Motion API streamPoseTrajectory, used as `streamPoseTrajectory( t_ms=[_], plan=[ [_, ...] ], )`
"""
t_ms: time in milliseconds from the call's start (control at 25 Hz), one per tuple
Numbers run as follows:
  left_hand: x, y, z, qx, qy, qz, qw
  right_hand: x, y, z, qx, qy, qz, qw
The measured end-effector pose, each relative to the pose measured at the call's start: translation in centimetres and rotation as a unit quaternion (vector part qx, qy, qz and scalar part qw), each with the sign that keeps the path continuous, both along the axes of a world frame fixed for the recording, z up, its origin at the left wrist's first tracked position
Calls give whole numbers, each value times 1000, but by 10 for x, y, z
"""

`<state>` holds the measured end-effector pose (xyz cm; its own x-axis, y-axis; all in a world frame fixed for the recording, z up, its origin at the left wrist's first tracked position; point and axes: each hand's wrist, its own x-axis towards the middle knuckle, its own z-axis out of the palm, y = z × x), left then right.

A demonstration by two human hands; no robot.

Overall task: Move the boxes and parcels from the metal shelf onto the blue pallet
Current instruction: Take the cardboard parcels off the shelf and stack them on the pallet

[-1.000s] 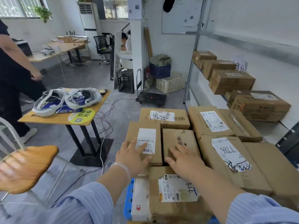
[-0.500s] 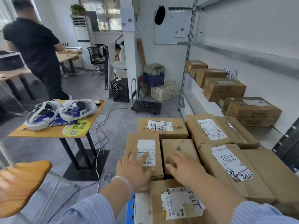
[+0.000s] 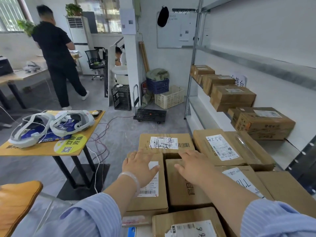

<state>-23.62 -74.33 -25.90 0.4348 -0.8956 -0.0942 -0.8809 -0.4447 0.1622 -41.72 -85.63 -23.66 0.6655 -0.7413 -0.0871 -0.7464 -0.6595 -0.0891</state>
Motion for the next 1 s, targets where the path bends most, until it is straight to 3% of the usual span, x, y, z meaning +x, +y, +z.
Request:
streamPoseTrajectory(
  t_ms=[320, 480, 720, 840, 1000],
  plan=[
    [5, -69, -5, 61, -20, -5, 998, 19, -76, -14, 10, 43, 19, 999],
    [-2, -82, -14, 95, -34, -20, 995, 13, -87, -26, 8, 110, 29, 994],
    [-11, -84, -19, 101, -34, -20, 994, 5, -89, -30, -4, 120, 28, 992],
    [-14, -84, -17, 104, -30, -20, 994, 2, -88, -27, 10, 97, 33, 995],
    [-23, -82, -14, 102, -28, -26, 994, -11, -89, -18, 17, 2, 48, 999]
  ],
)
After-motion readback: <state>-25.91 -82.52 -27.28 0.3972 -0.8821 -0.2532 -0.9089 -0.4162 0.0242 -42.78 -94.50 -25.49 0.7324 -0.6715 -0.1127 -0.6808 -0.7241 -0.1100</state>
